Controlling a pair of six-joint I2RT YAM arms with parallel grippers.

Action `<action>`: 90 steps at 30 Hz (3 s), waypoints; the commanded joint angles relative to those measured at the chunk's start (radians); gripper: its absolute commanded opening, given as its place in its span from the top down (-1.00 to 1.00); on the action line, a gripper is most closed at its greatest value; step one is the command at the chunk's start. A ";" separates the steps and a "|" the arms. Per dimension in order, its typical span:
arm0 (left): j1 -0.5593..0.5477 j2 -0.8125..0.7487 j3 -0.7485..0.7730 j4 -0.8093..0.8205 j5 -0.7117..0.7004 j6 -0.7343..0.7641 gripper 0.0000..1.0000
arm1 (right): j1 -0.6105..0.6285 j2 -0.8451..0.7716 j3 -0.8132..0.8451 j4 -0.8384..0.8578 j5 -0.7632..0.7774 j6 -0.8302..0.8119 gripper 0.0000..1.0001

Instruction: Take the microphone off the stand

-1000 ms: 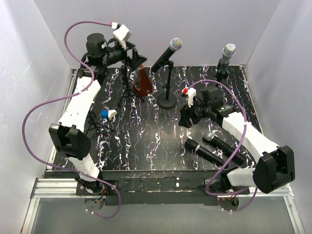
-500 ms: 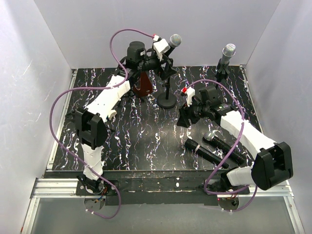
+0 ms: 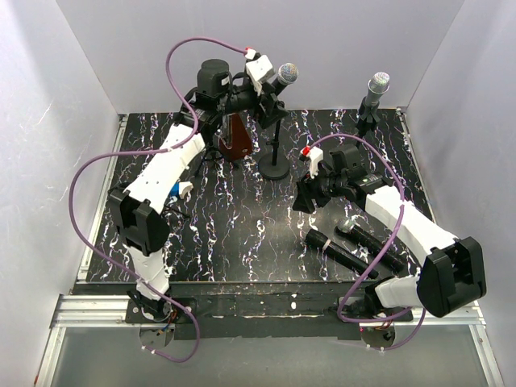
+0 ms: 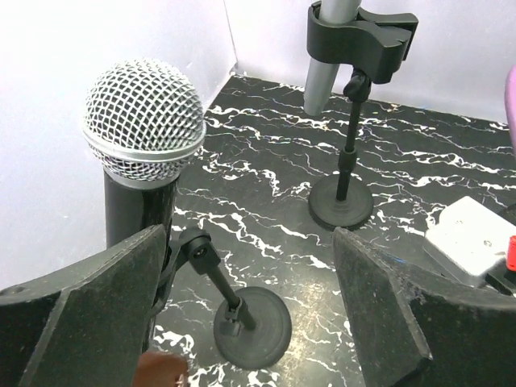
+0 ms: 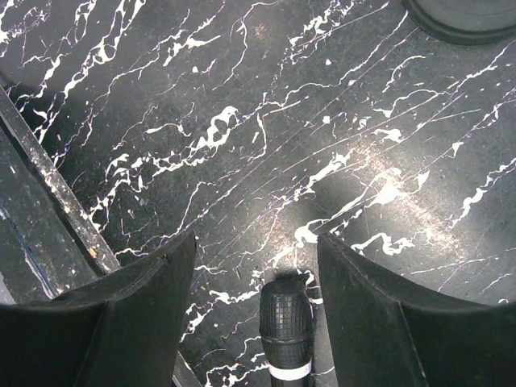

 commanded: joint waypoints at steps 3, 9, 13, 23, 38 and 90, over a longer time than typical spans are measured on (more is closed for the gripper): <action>0.003 -0.081 0.026 -0.030 -0.096 0.075 -0.75 | -0.005 -0.029 0.008 0.012 -0.023 -0.017 -0.37; 0.002 0.059 0.144 0.057 -0.169 0.061 -0.75 | -0.005 -0.006 0.025 0.009 -0.038 -0.013 -0.36; 0.002 0.145 0.210 0.062 -0.125 0.073 -0.70 | -0.005 -0.002 0.008 0.056 -0.046 0.010 -0.36; 0.002 0.154 0.172 0.204 -0.090 0.021 -0.01 | -0.005 -0.029 0.022 0.004 -0.037 -0.030 -0.35; -0.015 -0.191 -0.128 0.130 -0.113 -0.088 1.00 | -0.005 -0.005 0.111 0.018 -0.015 -0.082 -0.35; -0.032 -0.369 0.018 -0.091 -0.289 0.107 1.00 | 0.082 0.241 0.004 0.791 -0.142 0.073 0.97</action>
